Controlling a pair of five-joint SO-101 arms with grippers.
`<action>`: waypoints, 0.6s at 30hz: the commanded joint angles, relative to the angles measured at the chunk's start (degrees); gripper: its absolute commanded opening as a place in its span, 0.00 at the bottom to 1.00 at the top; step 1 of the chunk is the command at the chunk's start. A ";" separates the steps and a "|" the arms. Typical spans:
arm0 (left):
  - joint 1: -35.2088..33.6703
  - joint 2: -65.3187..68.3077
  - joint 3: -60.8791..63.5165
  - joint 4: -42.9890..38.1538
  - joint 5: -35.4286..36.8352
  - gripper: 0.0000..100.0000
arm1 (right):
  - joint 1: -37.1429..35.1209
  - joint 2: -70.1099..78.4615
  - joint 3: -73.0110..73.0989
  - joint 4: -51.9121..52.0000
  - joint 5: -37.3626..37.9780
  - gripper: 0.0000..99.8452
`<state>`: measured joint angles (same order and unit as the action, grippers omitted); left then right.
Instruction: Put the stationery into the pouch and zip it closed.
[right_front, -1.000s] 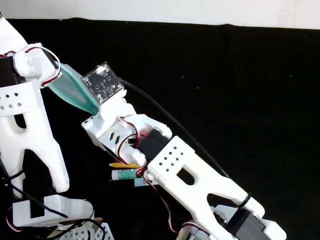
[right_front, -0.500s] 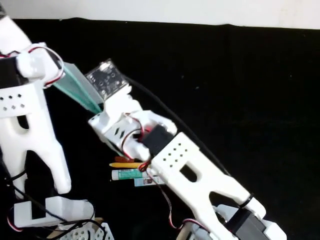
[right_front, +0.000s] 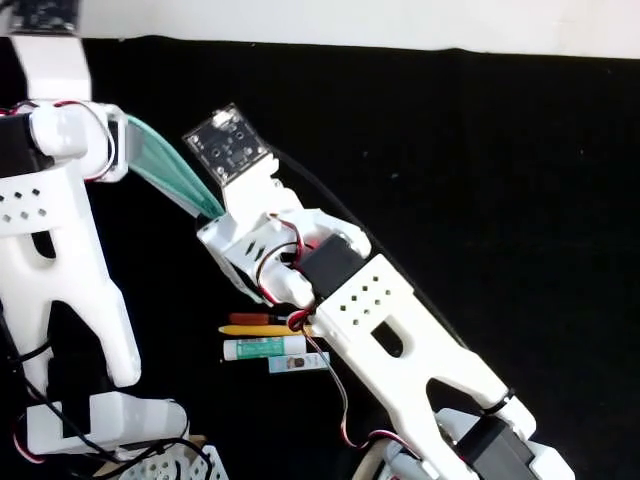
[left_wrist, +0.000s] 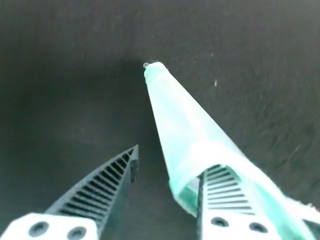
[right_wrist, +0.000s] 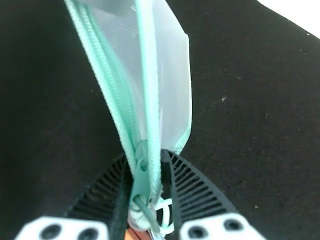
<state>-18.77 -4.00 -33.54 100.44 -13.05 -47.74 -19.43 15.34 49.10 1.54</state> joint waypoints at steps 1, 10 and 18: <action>-1.71 -1.36 -4.79 -0.09 -9.23 0.21 | 1.19 -0.84 -2.59 0.57 2.64 0.01; -2.86 -0.75 -14.37 0.00 -18.37 0.20 | 1.27 -0.84 -2.59 2.24 5.45 0.01; -2.42 -0.57 -7.69 -2.20 -20.57 0.20 | 1.10 -0.84 -2.59 4.09 8.26 0.01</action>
<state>-20.62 -3.91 -43.03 100.53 -32.57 -47.74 -19.60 13.67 51.74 8.57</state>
